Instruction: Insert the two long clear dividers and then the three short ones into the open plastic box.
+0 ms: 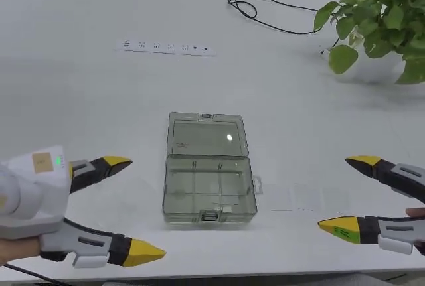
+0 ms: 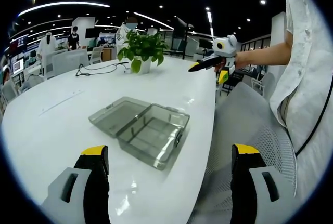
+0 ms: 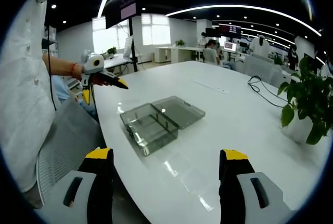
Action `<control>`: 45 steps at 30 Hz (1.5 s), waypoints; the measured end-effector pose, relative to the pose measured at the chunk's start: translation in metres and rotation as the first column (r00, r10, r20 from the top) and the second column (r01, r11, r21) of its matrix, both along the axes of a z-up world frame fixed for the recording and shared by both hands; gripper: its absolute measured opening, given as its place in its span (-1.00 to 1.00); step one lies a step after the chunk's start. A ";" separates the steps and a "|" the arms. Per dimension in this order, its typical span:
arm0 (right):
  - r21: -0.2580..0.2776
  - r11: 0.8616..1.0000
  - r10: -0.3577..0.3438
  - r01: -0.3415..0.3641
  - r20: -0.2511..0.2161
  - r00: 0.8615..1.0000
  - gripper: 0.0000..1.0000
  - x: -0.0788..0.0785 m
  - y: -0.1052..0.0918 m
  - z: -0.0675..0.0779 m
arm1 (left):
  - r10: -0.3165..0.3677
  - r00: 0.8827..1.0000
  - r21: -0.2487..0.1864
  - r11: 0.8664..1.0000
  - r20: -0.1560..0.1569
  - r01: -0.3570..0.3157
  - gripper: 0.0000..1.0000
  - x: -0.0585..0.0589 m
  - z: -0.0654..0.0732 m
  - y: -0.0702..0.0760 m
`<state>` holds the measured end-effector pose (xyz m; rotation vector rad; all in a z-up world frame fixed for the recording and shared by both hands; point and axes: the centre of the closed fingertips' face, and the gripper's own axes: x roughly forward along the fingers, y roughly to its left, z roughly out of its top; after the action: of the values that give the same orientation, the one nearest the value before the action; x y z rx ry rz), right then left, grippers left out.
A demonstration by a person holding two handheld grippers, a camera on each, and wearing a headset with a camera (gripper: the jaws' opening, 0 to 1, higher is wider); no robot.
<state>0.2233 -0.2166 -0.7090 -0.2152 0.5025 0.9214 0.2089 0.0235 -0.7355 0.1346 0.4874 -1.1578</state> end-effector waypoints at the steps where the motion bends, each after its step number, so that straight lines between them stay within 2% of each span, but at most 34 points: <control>1: 0.001 1.000 0.000 0.000 0.001 1.000 0.68 0.000 0.000 0.000 | -0.002 1.000 0.001 1.000 0.000 0.002 1.00 0.000 -0.001 0.000; 16: -0.002 1.000 0.002 -0.002 0.002 1.000 0.68 0.002 0.002 0.000 | -0.002 1.000 -0.001 1.000 -0.001 0.002 1.00 0.001 -0.002 0.001; 28: 0.001 1.000 -0.001 0.001 0.002 1.000 0.68 0.004 0.003 0.000 | 0.010 1.000 -0.002 1.000 0.000 -0.010 1.00 0.006 -0.002 0.003; 34: 0.008 1.000 -0.007 0.007 0.003 1.000 0.67 0.005 0.003 0.000 | 0.028 1.000 0.017 0.999 -0.006 -0.028 0.98 0.010 -0.006 0.010; 45: 0.015 1.000 -0.018 0.018 0.001 1.000 0.67 0.004 0.002 -0.001 | 0.110 0.994 0.044 0.993 -0.005 -0.110 0.90 0.028 -0.010 0.035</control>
<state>0.2270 -0.2147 -0.7098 -0.1973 0.4959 0.9076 0.2371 0.0586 -0.7454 0.1394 0.5211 -1.0407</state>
